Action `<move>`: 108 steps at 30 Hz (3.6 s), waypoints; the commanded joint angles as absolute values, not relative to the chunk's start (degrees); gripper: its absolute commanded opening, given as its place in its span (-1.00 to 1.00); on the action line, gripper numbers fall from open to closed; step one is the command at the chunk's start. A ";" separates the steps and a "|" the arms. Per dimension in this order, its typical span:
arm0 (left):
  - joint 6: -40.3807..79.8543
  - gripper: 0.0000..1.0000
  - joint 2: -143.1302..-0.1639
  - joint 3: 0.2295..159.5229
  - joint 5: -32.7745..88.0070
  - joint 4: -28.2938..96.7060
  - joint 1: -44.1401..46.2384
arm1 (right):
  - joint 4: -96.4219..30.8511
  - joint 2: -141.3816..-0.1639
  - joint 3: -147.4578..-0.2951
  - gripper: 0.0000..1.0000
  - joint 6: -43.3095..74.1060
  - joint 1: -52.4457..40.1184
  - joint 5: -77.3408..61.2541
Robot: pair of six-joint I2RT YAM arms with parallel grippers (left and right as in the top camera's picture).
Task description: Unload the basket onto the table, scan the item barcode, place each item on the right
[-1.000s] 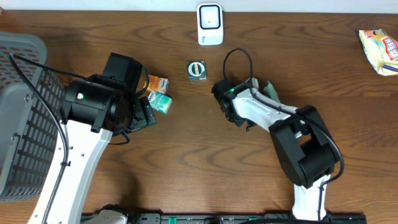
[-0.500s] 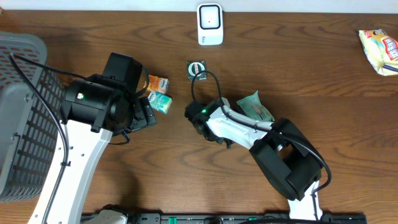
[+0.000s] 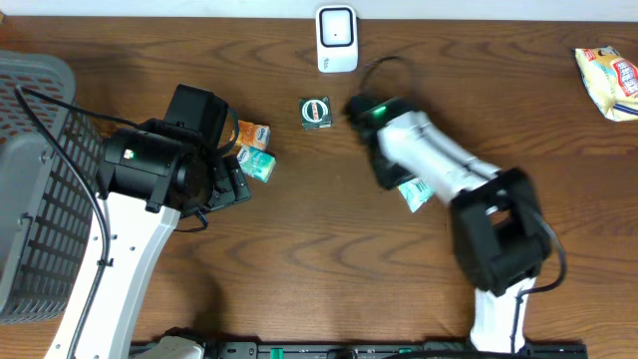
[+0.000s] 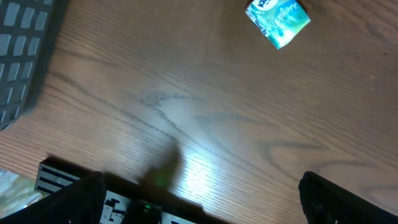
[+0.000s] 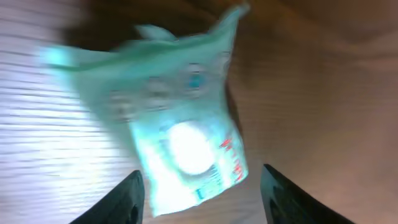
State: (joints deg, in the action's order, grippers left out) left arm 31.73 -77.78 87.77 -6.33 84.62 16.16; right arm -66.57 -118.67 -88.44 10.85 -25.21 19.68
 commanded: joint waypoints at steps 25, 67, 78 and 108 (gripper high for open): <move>32.25 0.95 -77.47 88.03 -6.50 84.79 15.92 | -59.11 -118.76 -81.52 0.20 -16.29 -1.37 -30.81; 32.25 0.95 -77.47 88.03 -6.48 84.79 15.92 | -9.69 -119.61 -96.44 -0.98 30.44 -18.39 -18.28; 32.25 0.95 -77.47 88.03 -6.48 84.79 15.92 | -8.71 -136.40 -117.97 -0.98 36.42 -17.56 -18.61; 32.25 0.95 -77.47 88.03 -6.48 84.79 15.92 | -29.39 -133.36 -124.07 -0.98 25.15 -7.90 -10.76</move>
State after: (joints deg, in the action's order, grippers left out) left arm 31.73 -77.78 87.77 -6.33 84.62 16.16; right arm -27.00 -139.92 -122.69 31.57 -11.64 -15.35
